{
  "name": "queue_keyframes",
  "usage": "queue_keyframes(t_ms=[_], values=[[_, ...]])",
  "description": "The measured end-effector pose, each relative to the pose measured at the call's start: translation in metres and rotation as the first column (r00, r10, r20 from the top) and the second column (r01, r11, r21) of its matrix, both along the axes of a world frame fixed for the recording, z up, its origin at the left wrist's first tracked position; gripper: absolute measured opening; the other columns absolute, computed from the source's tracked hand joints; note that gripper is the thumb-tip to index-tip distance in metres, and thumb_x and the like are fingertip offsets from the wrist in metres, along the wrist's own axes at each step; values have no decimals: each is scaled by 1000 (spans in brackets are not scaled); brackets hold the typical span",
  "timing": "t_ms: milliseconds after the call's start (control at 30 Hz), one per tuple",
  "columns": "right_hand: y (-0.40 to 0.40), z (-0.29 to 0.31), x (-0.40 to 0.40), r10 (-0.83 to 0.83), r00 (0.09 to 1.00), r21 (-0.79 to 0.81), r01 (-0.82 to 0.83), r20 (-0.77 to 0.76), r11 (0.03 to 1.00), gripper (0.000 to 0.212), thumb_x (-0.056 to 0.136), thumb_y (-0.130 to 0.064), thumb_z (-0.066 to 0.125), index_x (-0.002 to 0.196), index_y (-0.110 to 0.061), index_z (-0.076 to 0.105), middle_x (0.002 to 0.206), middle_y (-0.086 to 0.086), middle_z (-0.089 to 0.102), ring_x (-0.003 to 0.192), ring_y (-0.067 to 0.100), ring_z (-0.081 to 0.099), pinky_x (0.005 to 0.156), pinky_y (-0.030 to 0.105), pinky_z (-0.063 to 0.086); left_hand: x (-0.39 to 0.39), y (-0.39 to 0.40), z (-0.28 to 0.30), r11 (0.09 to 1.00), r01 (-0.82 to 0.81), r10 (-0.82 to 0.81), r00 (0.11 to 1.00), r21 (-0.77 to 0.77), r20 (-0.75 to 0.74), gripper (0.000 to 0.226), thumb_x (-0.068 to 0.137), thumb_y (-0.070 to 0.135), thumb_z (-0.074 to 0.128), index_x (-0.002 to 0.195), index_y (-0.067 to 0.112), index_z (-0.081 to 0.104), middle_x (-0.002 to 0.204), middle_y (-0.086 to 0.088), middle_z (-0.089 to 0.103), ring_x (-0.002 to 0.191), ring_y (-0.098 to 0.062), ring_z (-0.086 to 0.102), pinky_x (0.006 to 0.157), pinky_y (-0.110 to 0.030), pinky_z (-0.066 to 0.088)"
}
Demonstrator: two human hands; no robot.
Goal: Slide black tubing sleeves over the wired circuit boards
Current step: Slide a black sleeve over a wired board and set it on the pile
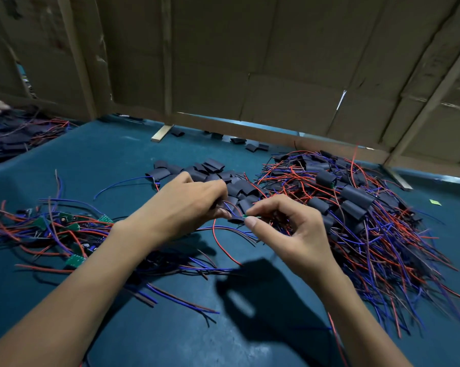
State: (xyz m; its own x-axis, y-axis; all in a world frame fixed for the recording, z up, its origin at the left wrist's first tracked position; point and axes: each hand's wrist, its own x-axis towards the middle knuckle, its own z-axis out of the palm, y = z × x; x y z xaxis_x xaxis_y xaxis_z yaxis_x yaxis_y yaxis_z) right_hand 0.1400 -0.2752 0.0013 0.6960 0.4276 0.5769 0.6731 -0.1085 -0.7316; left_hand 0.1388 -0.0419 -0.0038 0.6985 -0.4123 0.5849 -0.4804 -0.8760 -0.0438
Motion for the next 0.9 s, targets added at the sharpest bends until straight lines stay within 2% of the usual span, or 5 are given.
queue_keyframes(t_ms=[200, 333, 467, 767, 900], values=[[-3, 1, 1, 48, 997, 43, -46, -53, 998, 6, 82, -12, 77, 88, -12, 76, 82, -8, 71, 71, 3, 62, 71, 12, 44, 1, 0, -2, 997, -74, 71, 994, -37, -86, 53, 82, 70, 33, 96, 21, 48, 65, 6, 58, 59, -26, 45, 68, -32, 19], [5, -3, 1, -43, 999, 30, 43, -19, 999, 10, 83, -16, 80, 92, -12, 76, 84, -8, 73, 71, 7, 64, 70, 19, 46, -3, -8, 3, 999, 10, -14, 996, -42, -89, 41, 89, 49, 67, 100, 12, 55, 73, -3, 67, 60, -29, 49, 67, -35, 43], [5, -2, 0, -27, 992, 111, 41, -122, 993, 10, 82, -19, 81, 89, -17, 74, 81, -1, 72, 64, 33, 59, 60, 44, 48, -4, -9, 2, 1000, 12, -13, 986, -8, -164, 42, 93, 54, 58, 103, 13, 57, 84, -2, 68, 72, -33, 56, 73, -39, 42], [1, -3, 3, 71, 986, -27, -76, -150, 997, 15, 85, -19, 76, 99, -18, 78, 77, -16, 70, 62, 0, 53, 63, 13, 40, -9, -10, 2, 999, -20, 18, 998, -30, -68, 60, 71, 63, 77, 87, 8, 58, 71, -7, 64, 60, -35, 53, 56, -36, 39], [9, -5, 2, -22, 981, 34, 29, -191, 999, 18, 80, -23, 80, 97, -21, 74, 89, -7, 75, 76, 14, 67, 69, 44, 54, -17, -23, 8, 996, 63, -61, 998, -59, 35, 59, 74, 60, 74, 84, 4, 60, 64, -5, 60, 51, -33, 50, 48, -35, 42]])
